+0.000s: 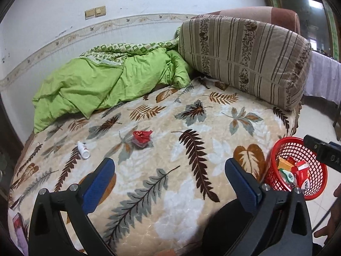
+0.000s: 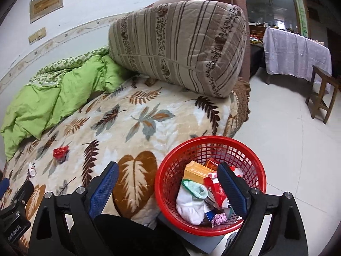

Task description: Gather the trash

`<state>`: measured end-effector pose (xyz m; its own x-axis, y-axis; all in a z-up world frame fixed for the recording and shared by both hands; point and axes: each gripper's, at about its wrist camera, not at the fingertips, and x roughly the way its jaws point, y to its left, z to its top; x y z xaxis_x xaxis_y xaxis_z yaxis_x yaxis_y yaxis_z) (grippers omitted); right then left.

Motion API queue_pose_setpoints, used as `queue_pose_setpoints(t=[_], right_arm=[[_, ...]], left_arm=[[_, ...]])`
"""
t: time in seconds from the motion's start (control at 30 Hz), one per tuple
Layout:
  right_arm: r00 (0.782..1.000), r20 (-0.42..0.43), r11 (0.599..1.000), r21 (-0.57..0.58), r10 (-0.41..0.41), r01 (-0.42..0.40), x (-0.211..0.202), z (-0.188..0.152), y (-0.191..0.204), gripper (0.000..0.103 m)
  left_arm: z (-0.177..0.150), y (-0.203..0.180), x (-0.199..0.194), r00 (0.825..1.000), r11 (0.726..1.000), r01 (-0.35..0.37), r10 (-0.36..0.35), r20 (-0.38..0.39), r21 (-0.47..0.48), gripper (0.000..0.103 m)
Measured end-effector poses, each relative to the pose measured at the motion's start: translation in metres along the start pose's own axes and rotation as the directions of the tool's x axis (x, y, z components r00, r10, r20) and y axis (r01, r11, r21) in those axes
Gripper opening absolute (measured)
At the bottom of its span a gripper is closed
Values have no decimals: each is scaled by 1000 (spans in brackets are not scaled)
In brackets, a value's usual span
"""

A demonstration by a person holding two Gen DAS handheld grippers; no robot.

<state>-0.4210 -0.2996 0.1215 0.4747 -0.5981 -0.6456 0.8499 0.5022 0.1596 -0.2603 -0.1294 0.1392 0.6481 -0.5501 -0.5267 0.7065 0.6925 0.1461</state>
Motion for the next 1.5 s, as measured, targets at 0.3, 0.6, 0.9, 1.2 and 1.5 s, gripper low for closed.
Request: queue_pose_setpoints(t=[0.3, 0.6, 0.9, 1.2, 1.5], right_arm=[[998, -7, 998, -7, -63, 63, 0, -5, 1, 94], [997, -14, 997, -22, -80, 79, 1, -8, 2, 94], [997, -19, 996, -33, -81, 80, 3, -9, 3, 94], [996, -28, 996, -37, -83, 82, 5, -9, 2, 94], [996, -31, 996, -41, -83, 81, 6, -9, 3, 94]], left_arm=[[0, -5, 3, 1000, 1000, 21, -21, -20, 16, 103], [-1, -6, 4, 999, 1000, 28, -28, -25, 13, 103], [-2, -5, 4, 999, 1000, 27, -27, -29, 10, 103], [-2, -4, 4, 999, 1000, 28, -28, -28, 10, 103], [-2, -5, 5, 999, 1000, 30, -29, -29, 8, 103]])
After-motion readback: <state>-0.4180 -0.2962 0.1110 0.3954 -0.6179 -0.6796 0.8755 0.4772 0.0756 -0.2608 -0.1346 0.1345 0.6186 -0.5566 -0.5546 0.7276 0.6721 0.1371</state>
